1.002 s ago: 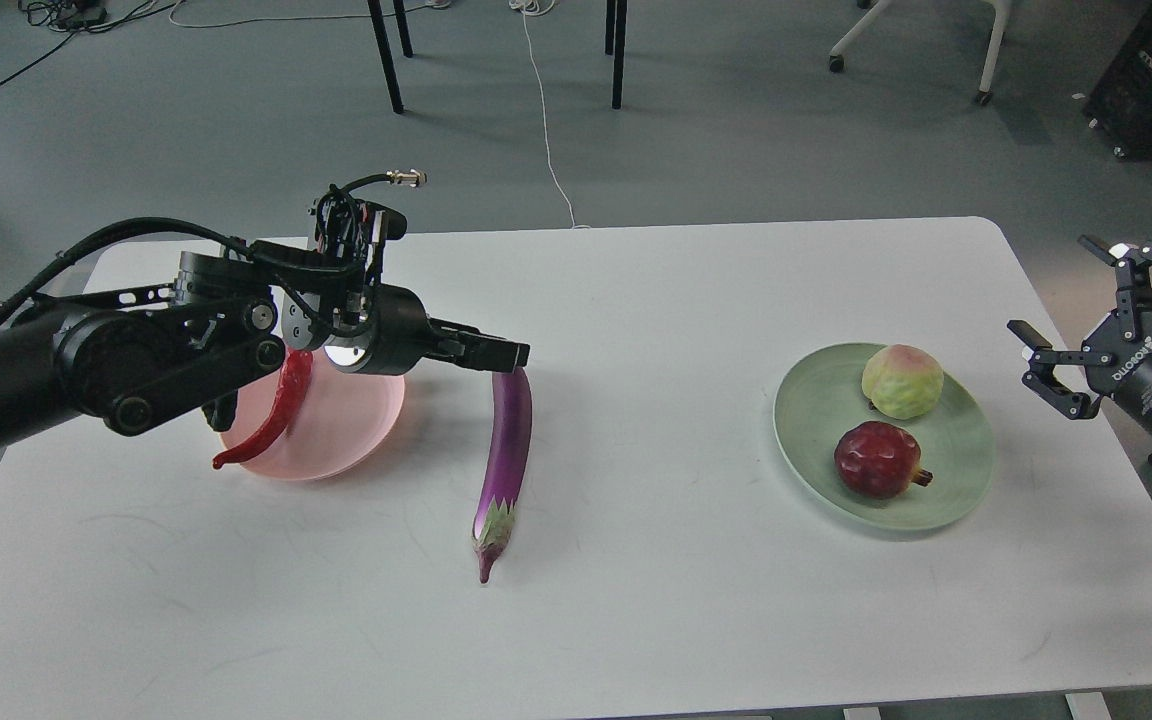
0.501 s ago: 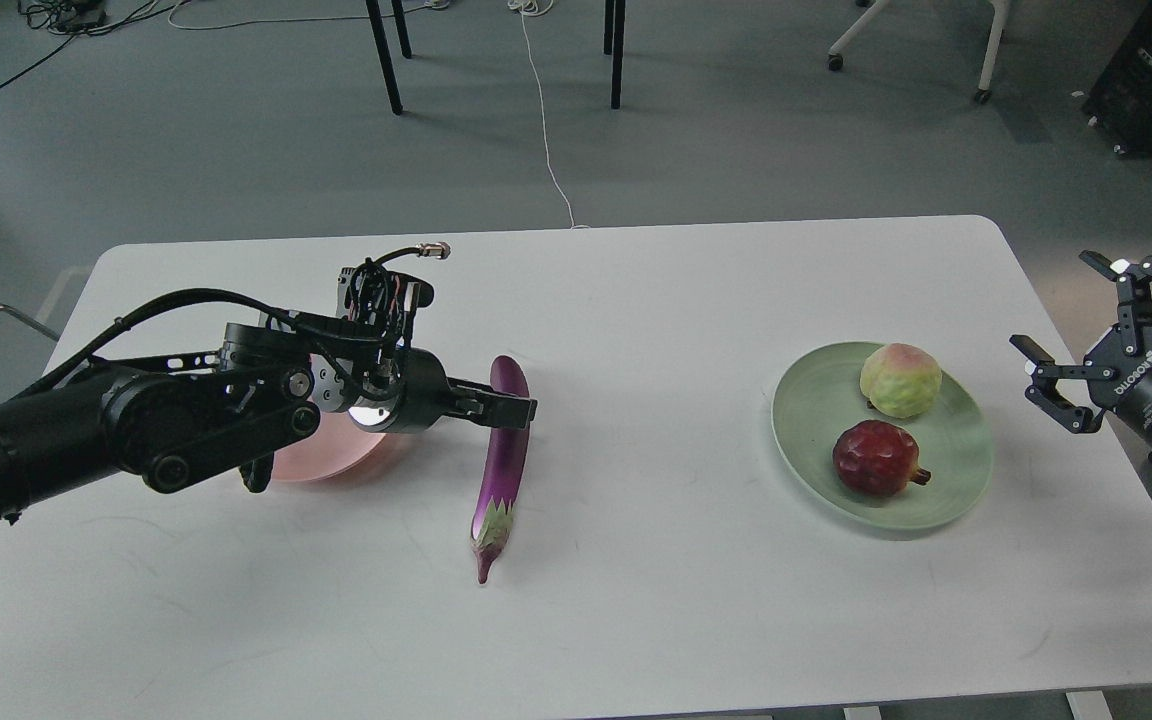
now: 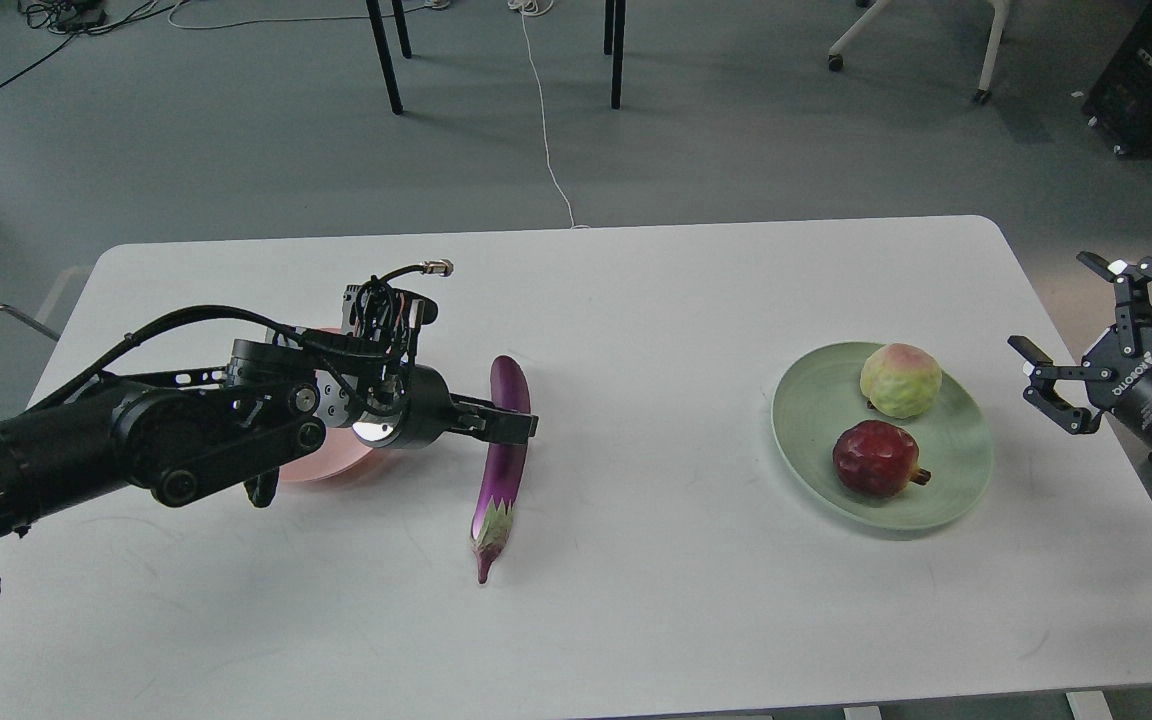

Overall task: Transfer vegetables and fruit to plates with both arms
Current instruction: 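Reach the left gripper to the purple eggplant and grasp it, then lift the eggplant onto the pink plate beside the chili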

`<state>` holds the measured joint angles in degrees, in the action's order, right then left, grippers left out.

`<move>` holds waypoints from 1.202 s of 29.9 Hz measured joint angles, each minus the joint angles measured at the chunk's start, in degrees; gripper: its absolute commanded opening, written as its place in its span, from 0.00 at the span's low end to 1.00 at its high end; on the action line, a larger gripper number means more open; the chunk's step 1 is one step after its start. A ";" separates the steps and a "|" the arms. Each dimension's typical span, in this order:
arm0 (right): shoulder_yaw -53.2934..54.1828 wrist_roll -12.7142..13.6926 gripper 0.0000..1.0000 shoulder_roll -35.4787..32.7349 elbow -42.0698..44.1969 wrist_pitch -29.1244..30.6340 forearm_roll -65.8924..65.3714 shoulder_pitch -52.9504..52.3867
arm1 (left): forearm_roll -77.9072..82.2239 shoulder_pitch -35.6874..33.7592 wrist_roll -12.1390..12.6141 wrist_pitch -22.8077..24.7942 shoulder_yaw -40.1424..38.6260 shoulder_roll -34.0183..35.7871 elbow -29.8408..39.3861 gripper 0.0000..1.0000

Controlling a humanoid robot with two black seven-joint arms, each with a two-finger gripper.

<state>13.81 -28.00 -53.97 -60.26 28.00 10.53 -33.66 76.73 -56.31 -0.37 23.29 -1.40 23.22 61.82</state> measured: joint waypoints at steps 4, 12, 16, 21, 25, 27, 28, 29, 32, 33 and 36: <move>0.05 0.00 0.99 -0.03 -0.01 0.00 -0.02 0.00 | 0.07 0.72 0.00 0.00 0.03 -0.10 -0.11 0.97; 0.05 0.00 0.99 -0.16 0.05 0.00 -0.11 0.00 | 0.15 1.60 0.90 -0.15 0.02 -0.19 -0.13 0.84; 0.06 0.00 0.99 -0.20 0.12 0.00 -0.15 0.00 | 0.06 1.66 0.52 0.37 0.00 -0.19 -0.13 0.64; 0.08 0.00 0.99 -0.21 0.11 0.00 -0.16 0.07 | 0.00 1.69 0.45 0.72 -0.01 -0.19 -0.09 0.26; 0.08 0.00 0.99 -0.20 0.13 0.00 -0.16 0.12 | 0.26 1.57 0.51 0.68 -0.02 0.00 0.03 0.24; 0.08 0.00 0.99 -0.20 0.14 0.00 -0.16 0.28 | 0.61 1.56 0.52 0.65 -0.02 0.41 0.29 0.24; 0.08 0.00 0.99 -0.20 0.13 0.00 -0.16 0.30 | 0.70 1.54 0.53 0.63 -0.02 0.61 0.49 0.24; 0.07 0.00 0.99 -0.20 0.10 0.00 -0.16 0.32 | 0.75 1.50 0.51 0.63 -0.04 0.84 0.86 0.24; 0.07 0.00 0.99 -0.20 0.07 0.00 -0.16 0.34 | 0.73 0.82 0.40 0.83 -0.56 2.30 3.38 0.24; 0.07 0.00 0.99 -0.20 0.10 0.00 -0.16 0.34 | 0.70 0.25 0.38 1.19 -0.75 3.19 4.51 0.24; 0.05 0.00 0.99 -0.16 0.16 0.00 -0.16 0.35 | 0.49 -2.97 0.38 3.34 -1.09 5.42 6.61 0.25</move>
<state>13.86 -28.00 -54.12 -60.10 28.00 10.37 -33.31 77.22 -59.28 0.00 26.63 -2.50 28.64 68.44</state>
